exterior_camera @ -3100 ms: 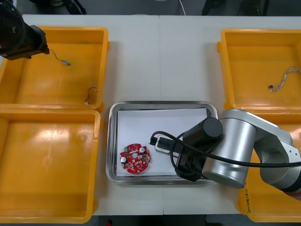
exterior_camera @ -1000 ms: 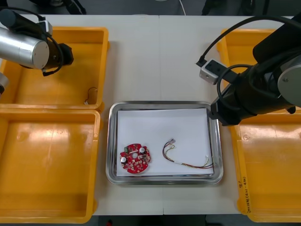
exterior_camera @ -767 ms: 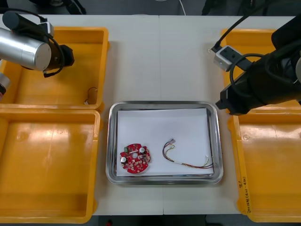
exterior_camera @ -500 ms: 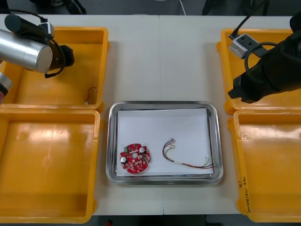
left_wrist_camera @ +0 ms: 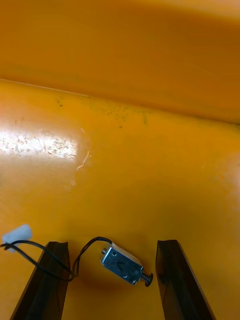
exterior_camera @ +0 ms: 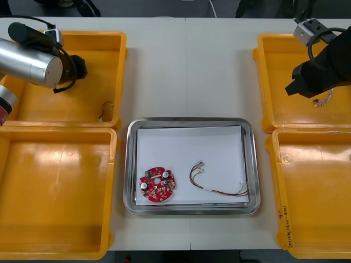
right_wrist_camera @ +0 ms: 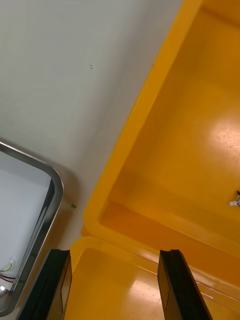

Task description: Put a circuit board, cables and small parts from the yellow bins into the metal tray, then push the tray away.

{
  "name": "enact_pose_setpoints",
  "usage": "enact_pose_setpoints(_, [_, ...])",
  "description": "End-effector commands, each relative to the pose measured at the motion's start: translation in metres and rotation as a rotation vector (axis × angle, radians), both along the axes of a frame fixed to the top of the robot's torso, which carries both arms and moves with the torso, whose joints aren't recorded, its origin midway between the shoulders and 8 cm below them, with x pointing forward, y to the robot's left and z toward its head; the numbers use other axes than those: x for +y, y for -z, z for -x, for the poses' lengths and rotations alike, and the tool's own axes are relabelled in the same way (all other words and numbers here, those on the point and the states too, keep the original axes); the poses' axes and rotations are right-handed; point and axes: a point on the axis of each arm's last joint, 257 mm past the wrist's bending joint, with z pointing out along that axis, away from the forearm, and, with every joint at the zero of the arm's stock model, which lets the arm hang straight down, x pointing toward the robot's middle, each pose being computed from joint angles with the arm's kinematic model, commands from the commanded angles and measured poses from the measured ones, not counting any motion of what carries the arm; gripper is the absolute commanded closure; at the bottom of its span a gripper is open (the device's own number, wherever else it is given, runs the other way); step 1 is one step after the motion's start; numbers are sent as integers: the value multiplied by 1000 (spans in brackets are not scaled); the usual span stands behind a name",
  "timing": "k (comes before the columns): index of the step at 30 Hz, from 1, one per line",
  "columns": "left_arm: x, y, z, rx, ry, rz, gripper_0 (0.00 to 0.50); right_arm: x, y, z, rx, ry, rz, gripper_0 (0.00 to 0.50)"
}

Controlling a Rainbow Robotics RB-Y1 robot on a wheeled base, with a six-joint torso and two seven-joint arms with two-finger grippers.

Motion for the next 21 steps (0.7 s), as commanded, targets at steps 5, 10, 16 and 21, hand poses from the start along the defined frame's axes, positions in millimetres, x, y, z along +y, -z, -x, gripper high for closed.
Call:
enact_pose_setpoints(5, [-29,-23,-14,-47,101,-102,18,-45,-42,-23,-56,159,-26,0])
enact_pose_setpoints(10, [-28,-23,-13,-45,102,-104,285,-63,-41,-30,-31,224,-55,0])
enact_pose_setpoints(16, [-30,-21,-13,-43,103,-101,500,-84,-39,-36,-3,300,-77,0])
enact_pose_setpoints(21, [-29,-18,-11,-30,101,-100,500,-100,-34,-36,12,348,-65,0])
